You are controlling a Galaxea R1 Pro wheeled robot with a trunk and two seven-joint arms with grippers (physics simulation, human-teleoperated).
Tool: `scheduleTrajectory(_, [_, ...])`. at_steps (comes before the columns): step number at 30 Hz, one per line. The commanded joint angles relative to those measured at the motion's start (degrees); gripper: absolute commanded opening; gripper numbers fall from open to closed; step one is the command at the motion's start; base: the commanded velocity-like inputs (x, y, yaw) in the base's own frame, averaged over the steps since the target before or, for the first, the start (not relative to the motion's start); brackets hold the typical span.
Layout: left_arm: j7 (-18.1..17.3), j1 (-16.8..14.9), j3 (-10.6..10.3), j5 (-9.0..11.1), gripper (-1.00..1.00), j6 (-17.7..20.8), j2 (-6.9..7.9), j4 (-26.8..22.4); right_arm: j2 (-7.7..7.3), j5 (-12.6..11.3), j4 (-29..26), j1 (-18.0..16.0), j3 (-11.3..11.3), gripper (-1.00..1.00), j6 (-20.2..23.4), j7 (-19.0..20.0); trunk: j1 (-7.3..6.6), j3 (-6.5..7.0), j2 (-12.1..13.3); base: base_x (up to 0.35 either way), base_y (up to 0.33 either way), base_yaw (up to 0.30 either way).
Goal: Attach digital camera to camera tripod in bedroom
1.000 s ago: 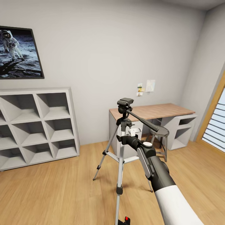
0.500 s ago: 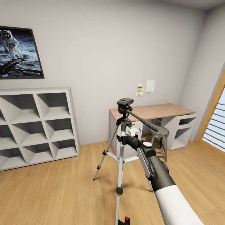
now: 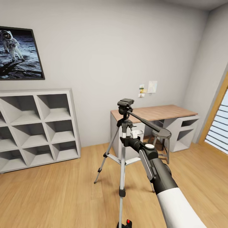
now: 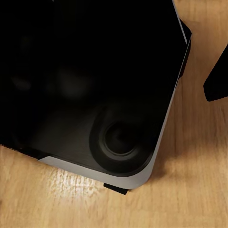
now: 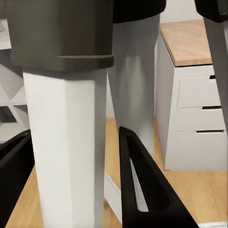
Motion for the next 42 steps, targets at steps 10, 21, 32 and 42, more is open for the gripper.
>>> scheduleTrajectory(10, [0.0,0.0,0.0,0.2,1.0,-0.1,-0.01,-0.1,0.01,-0.4,0.0,0.0,0.1,-1.0,-0.9,0.0,0.0,-0.06,0.0,0.0,0.0,0.0])
scheduleTrajectory(21, [0.0,0.0,0.0,0.2,1.0,-0.1,-0.01,-0.1,-0.36,-0.5,-19.0,-1.3,-1.7,-1.0,10.3,-7.8,0.0,-0.06,0.0,0.0,0.0,0.0])
scheduleTrajectory(32, [0.0,0.0,0.0,0.2,1.0,-0.1,-0.01,-0.1,-0.45,-0.5,-19.7,-1.5,-1.6,-1.0,11.0,-7.6,0.0,-0.06,0.0,0.0,0.0,0.0])
scheduleTrajectory(42, [0.0,0.0,0.0,0.2,1.0,-0.1,-0.01,-0.1,-0.7,-0.5,-19.8,-1.5,-1.0,-1.0,11.0,-7.5,0.0,-0.06,0.0,0.0,0.0,0.0])
